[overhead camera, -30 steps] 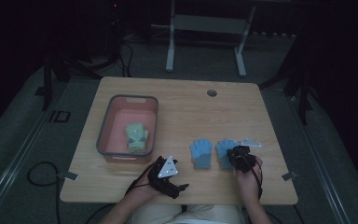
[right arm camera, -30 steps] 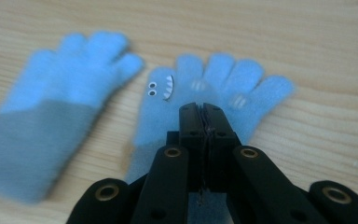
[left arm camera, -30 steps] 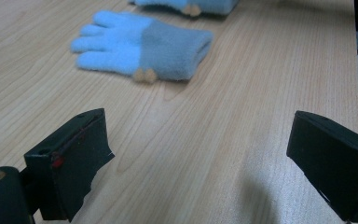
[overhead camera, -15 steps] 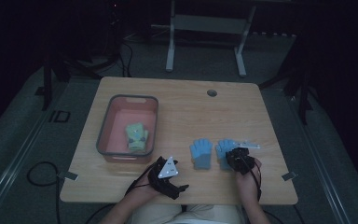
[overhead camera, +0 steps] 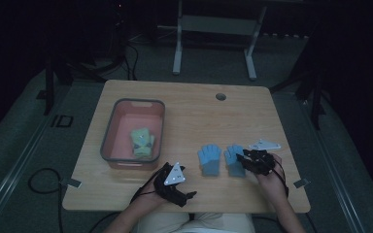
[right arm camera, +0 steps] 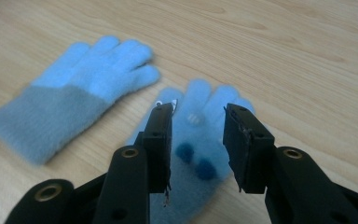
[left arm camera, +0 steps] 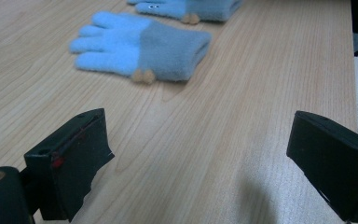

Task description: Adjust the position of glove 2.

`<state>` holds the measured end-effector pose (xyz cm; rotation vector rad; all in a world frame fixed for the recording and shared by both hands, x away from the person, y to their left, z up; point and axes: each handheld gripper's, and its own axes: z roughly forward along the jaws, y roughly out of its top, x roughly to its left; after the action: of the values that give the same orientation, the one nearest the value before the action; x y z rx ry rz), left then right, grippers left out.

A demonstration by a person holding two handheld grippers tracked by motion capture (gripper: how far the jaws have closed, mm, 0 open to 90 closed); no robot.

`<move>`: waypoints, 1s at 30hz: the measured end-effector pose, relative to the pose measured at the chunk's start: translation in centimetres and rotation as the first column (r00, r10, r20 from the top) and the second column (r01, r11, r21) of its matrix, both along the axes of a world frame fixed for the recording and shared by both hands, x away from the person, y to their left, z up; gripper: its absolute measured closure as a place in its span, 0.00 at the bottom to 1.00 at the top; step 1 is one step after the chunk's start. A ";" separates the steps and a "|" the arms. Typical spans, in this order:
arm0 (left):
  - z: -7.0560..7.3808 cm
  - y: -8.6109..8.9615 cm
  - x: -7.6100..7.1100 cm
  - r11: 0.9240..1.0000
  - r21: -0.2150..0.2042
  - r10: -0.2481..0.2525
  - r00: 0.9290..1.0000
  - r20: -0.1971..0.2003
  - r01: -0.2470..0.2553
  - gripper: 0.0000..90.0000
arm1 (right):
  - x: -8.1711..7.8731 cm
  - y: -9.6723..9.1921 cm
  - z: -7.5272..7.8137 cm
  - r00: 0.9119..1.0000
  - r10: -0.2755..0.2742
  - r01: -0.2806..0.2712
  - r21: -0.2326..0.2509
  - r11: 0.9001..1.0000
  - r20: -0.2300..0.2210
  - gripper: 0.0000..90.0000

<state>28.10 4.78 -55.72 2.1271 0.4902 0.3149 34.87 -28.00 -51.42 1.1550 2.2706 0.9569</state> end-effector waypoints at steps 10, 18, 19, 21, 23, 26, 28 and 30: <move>0.0 0.0 0.0 1.000 -0.005 0.002 1.000 -0.004 -0.002 0.06 | 0.6 -0.4 -0.6 0.998 0.061 -0.061 -0.002 0.998 -0.013 0.63; 0.0 0.0 0.0 1.000 -0.004 -0.001 1.000 -0.006 0.001 0.06 | 0.8 0.4 -3.0 0.995 0.075 -0.078 -0.060 0.995 -0.061 0.63; 0.0 0.0 0.0 1.000 -0.005 -0.002 1.000 -0.008 0.002 0.06 | 0.8 0.2 -3.2 0.996 0.074 -0.076 -0.039 0.996 -0.058 0.65; -0.1 0.0 0.0 1.000 -0.001 -0.002 1.000 -0.007 0.002 0.06 | 0.8 -0.1 -3.4 0.995 0.074 -0.075 -0.007 0.997 -0.066 0.70; -0.1 0.0 0.0 1.000 0.000 -0.003 1.000 -0.006 0.003 0.06 | 0.7 -0.1 -3.4 0.994 0.089 -0.090 -0.010 0.996 -0.057 0.75; -0.1 0.0 0.1 1.000 -0.003 -0.001 1.000 -0.008 0.001 0.06 | 0.8 -0.1 -3.4 0.995 0.078 -0.079 -0.019 0.997 -0.058 0.86; -0.1 0.0 0.0 1.000 0.002 -0.003 1.000 -0.008 0.003 0.06 | 0.8 -0.1 -3.4 0.995 0.080 -0.082 -0.026 0.996 -0.057 0.88; -0.1 0.0 0.0 1.000 0.001 -0.003 1.000 -0.008 0.003 0.06 | 0.8 0.2 -3.2 0.996 0.072 -0.075 -0.050 0.996 -0.062 0.93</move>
<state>28.14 4.74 -55.78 2.1301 0.4916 0.3055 35.67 -27.76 -54.63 1.0993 2.3855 0.8959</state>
